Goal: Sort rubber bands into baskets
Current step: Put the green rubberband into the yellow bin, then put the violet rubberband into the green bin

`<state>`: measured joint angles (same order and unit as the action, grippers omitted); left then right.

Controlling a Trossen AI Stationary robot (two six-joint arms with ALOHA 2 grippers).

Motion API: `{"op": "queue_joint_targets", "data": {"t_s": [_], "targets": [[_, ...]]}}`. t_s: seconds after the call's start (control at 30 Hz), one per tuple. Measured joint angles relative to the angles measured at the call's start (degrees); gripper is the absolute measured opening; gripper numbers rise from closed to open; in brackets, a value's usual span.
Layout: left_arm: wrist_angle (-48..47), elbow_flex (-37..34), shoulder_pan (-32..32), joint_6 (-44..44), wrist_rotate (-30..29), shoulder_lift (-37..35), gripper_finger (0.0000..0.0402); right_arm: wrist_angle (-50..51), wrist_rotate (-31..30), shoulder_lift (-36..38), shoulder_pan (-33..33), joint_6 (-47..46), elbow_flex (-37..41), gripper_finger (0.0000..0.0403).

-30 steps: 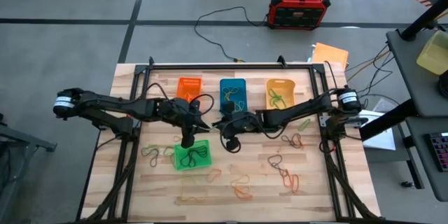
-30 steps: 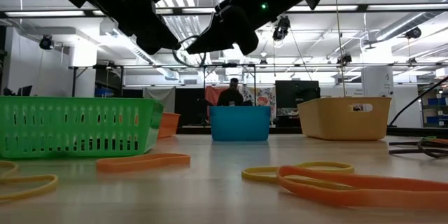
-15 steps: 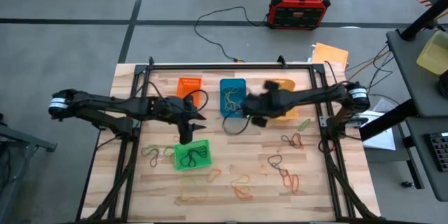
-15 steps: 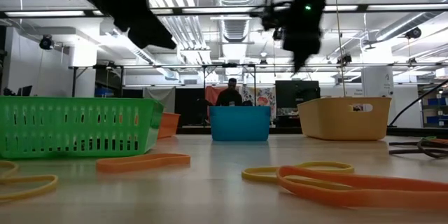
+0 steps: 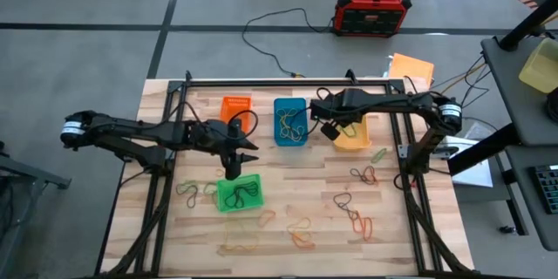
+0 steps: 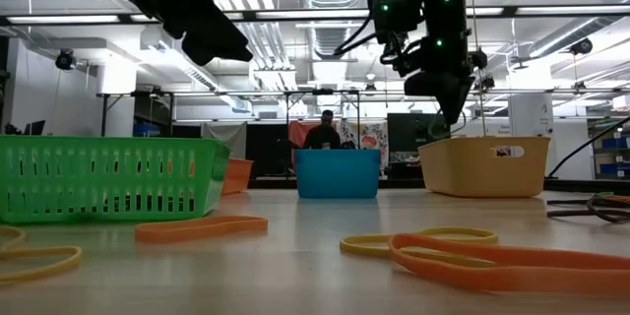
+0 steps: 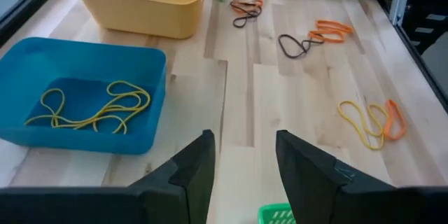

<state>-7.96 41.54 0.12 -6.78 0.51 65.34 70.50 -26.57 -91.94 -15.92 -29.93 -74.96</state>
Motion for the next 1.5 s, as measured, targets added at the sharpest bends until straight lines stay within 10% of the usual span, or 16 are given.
{"op": "queue_joint_targets", "data": {"t_s": [0.53,0.93,1.5], "targets": [[-2.78,-0.02,-3.20,-1.80,-0.02,-0.22,0.0136,-0.19,0.96,1.93,1.99,-0.05,0.05,0.0137],[-12.51,-0.09,-11.11,-5.95,-14.70,-3.02,0.0136,-10.09,18.04,9.35,22.70,-0.69,0.46,0.0133],[-12.18,-0.09,-15.33,-5.12,-16.74,-5.62,0.0136,-10.74,26.79,-3.53,44.33,-40.86,1.19,0.0164]]}}
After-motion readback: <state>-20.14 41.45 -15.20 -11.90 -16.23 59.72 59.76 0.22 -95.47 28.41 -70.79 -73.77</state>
